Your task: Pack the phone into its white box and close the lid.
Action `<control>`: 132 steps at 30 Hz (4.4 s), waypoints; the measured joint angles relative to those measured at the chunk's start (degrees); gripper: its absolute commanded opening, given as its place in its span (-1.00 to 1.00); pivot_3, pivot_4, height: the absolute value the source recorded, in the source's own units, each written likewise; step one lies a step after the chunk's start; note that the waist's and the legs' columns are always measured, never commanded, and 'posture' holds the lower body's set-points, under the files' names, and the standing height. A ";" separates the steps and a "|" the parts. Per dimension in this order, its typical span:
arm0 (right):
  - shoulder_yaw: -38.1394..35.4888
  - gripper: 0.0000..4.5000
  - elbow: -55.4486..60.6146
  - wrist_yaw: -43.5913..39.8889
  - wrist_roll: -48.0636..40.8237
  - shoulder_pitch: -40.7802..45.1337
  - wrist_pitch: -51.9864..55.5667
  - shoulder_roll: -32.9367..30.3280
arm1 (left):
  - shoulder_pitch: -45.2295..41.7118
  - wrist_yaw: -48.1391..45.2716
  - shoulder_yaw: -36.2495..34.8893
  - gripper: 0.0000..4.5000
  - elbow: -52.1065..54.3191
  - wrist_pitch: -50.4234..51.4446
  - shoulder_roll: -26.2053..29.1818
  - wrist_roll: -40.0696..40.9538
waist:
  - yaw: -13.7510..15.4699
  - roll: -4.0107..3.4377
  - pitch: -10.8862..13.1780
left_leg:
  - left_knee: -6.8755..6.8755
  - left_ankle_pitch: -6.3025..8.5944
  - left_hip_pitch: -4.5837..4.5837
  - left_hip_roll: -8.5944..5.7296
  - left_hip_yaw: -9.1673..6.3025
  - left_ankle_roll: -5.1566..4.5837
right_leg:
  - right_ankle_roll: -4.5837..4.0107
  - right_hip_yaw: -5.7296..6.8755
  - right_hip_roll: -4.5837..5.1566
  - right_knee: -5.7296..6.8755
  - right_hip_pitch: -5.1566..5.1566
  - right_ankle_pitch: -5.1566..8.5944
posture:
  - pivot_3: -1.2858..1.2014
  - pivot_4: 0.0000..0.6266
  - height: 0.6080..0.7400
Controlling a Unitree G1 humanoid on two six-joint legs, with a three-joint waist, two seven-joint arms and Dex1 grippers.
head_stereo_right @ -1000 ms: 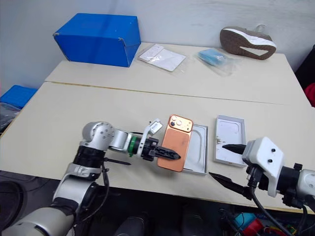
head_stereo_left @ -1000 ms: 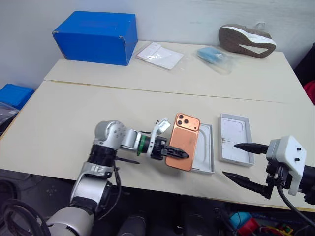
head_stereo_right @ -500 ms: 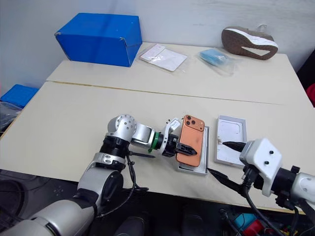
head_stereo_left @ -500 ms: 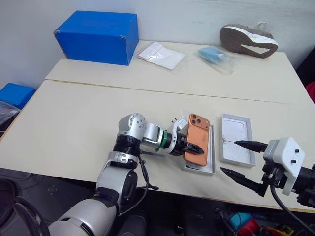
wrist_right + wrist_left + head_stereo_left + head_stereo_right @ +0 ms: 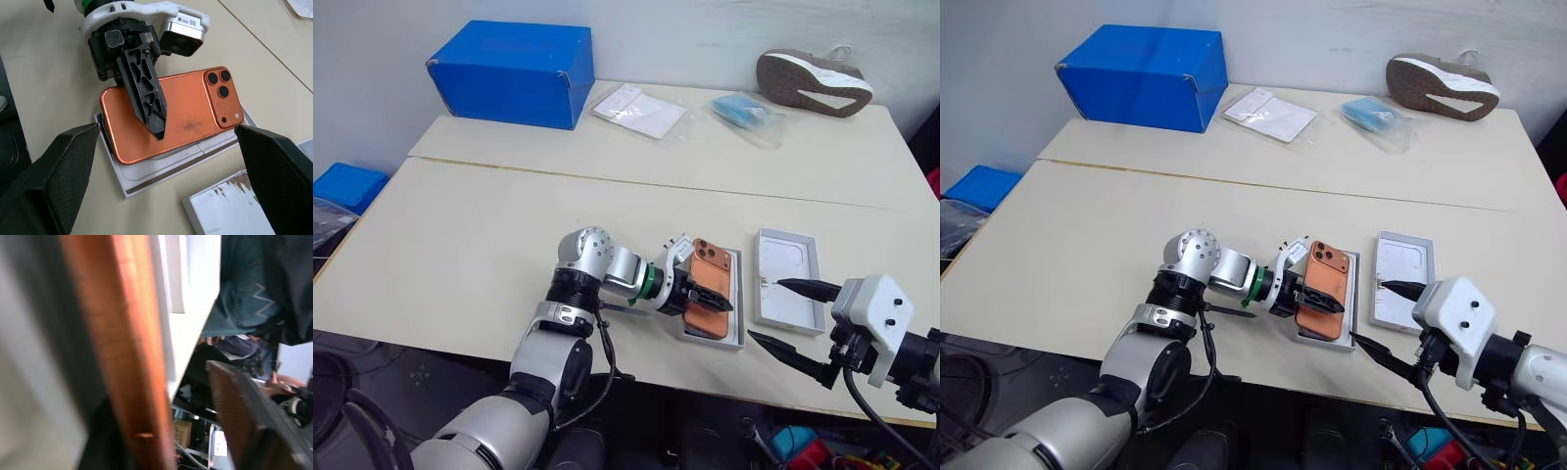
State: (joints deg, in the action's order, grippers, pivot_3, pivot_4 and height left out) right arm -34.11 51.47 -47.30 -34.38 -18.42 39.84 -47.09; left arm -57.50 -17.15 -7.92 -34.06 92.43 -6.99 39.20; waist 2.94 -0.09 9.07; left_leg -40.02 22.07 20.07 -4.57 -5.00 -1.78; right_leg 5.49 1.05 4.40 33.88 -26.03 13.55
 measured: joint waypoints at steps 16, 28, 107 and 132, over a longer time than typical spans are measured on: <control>0.03 1.00 -0.01 0.84 -0.45 -0.54 -0.95 0.00 | -2.26 -1.91 10.96 1.00 1.85 0.03 7.01 9.04 | -0.29 0.00 0.00 | 0.18 0.03 -0.61 0.11 0.28 0.07 | 0.00 -0.31 -0.14 0.04 0.37 0.00 | 0.03 -0.52 1.00; 2.32 1.00 -1.24 1.86 -0.21 -0.03 -2.19 0.00 | -4.85 -1.69 14.64 1.00 1.87 0.05 8.48 10.95 | -0.02 0.00 0.00 | 0.21 0.03 -0.64 0.11 0.35 0.07 | 0.00 -0.36 -0.17 0.00 0.37 0.00 | 0.03 -0.52 1.00; 38.09 -0.99 -18.66 7.78 16.41 20.54 -3.35 0.26 | -8.62 -36.17 38.74 -1.00 -16.25 -90.04 13.37 -43.56 | -0.05 0.04 0.01 | 0.14 0.12 -0.72 0.17 0.83 -0.25 | 0.10 -0.55 -0.28 -0.06 0.40 -0.05 | 0.03 -0.52 1.00; 11.08 -1.00 -2.11 17.74 0.11 13.70 18.93 5.98 | 5.19 -55.87 19.22 -0.47 16.14 -68.07 26.65 -26.07 | -0.39 0.04 -0.04 | -0.01 0.21 -0.67 0.24 0.79 -0.32 | 0.11 -0.65 -0.25 0.03 0.36 -0.06 | 0.03 -0.52 1.00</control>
State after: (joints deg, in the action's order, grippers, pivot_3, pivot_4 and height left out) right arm -23.02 49.36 -29.56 -34.28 -4.72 58.77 -41.12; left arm -52.30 -73.02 11.30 -17.92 24.35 19.66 13.14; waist 2.55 -0.06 9.03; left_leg -40.03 22.29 19.40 -4.33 -4.20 -2.10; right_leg 5.60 0.41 4.15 33.91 -25.67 13.49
